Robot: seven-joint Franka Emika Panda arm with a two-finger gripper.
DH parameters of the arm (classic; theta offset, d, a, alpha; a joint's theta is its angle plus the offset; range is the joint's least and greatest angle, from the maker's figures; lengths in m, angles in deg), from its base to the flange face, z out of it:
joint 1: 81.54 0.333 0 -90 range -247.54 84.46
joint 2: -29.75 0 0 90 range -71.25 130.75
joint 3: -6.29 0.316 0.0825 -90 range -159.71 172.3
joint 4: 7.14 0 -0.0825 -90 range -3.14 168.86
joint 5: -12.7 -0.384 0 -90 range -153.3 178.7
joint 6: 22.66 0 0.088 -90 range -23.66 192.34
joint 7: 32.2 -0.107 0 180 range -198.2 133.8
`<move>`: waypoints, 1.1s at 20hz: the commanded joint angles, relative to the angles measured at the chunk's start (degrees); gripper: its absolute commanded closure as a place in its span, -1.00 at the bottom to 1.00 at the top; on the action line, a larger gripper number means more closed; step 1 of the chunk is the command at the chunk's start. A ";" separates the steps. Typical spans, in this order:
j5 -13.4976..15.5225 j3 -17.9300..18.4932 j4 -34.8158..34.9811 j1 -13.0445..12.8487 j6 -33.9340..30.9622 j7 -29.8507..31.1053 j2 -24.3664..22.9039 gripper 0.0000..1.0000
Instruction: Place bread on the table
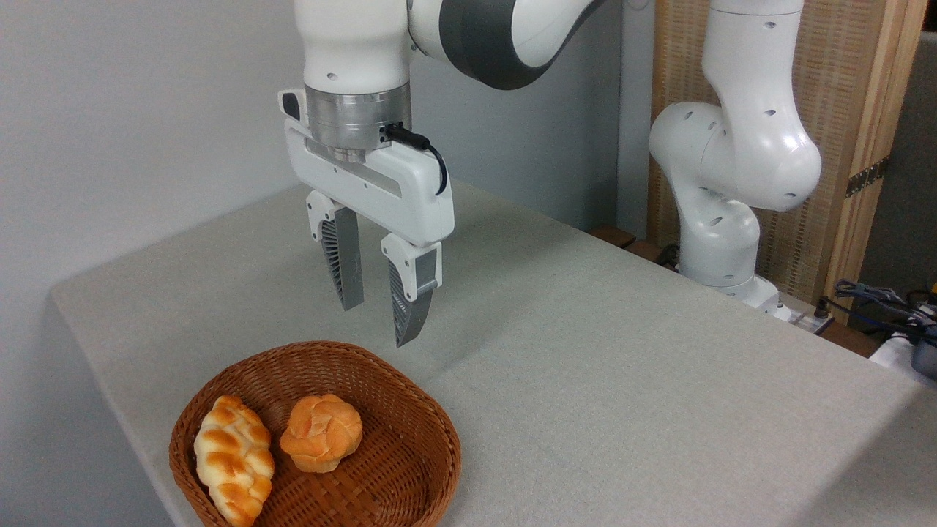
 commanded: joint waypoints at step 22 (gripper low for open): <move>0.79 0.52 -0.99 -0.21 -0.73 -0.75 0.09 -1.00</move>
